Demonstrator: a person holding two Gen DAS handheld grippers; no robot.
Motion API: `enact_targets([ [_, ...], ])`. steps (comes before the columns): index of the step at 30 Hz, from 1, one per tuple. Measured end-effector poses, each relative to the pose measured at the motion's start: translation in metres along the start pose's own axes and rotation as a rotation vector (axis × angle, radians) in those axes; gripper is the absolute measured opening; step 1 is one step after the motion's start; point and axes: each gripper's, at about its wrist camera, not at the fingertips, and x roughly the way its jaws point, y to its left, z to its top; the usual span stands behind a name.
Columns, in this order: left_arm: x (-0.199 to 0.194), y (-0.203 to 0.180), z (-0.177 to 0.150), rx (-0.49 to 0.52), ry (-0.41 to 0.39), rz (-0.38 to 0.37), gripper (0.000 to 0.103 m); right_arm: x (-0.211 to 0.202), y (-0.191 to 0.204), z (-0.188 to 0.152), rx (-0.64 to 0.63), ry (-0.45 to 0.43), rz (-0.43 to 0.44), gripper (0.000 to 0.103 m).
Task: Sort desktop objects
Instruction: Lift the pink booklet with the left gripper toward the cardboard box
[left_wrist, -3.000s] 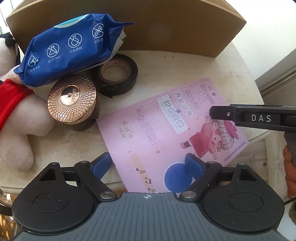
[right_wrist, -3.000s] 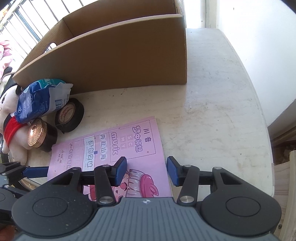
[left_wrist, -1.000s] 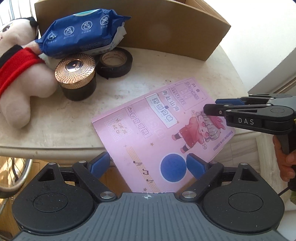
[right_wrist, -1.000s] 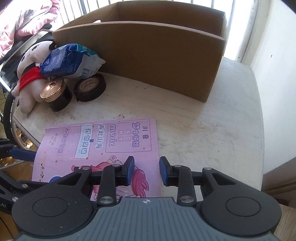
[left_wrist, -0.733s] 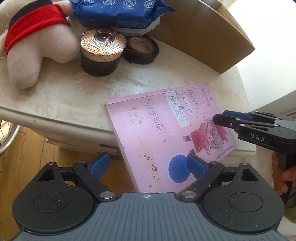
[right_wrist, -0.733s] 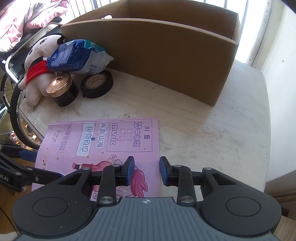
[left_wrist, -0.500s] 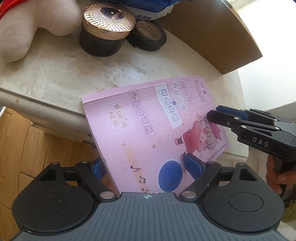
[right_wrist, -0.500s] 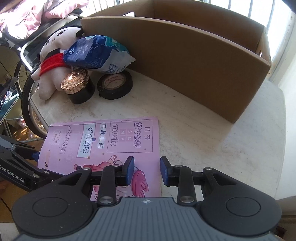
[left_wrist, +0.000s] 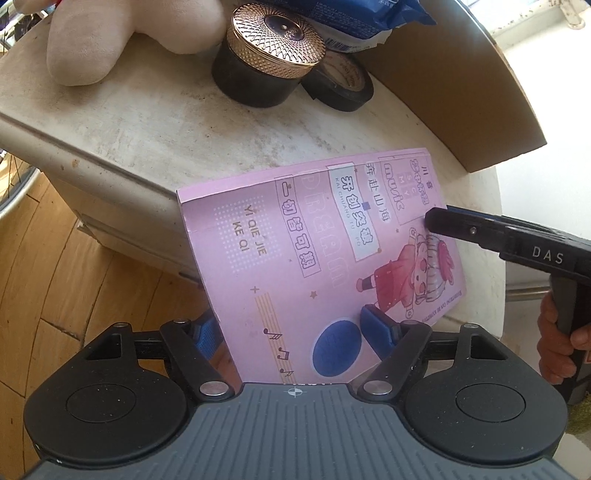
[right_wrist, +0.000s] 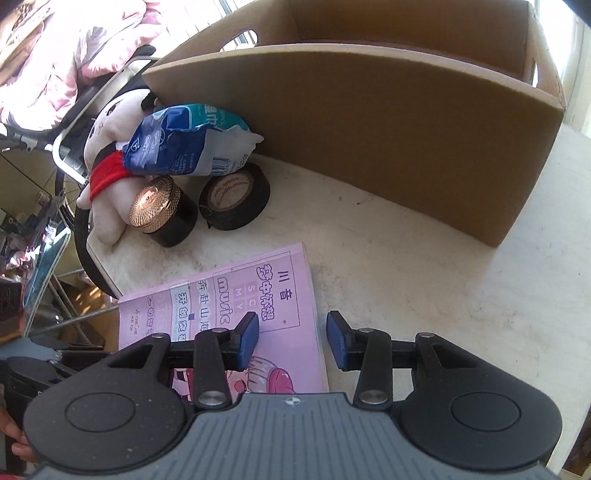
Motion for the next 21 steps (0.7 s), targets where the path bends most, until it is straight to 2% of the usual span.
enact_targets([
  [4, 0.002, 0.004, -0.004, 0.003, -0.022, -0.015, 0.077, 0.004, -0.009, 0.008, 0.044, 0.005, 0.082, 0.054],
  [8, 0.004, 0.008, -0.008, -0.001, -0.041, -0.033, 0.078, 0.009, -0.007, 0.013, 0.026, 0.017, 0.123, 0.054],
  [14, 0.003, 0.008, -0.011, 0.000, -0.059, -0.032, 0.078, 0.010, -0.009, 0.014, 0.007, 0.039, 0.153, 0.049],
  [21, -0.003, 0.006, -0.008, -0.022, -0.041, -0.013, 0.078, 0.010, -0.019, 0.015, 0.109, 0.052, 0.160, 0.043],
])
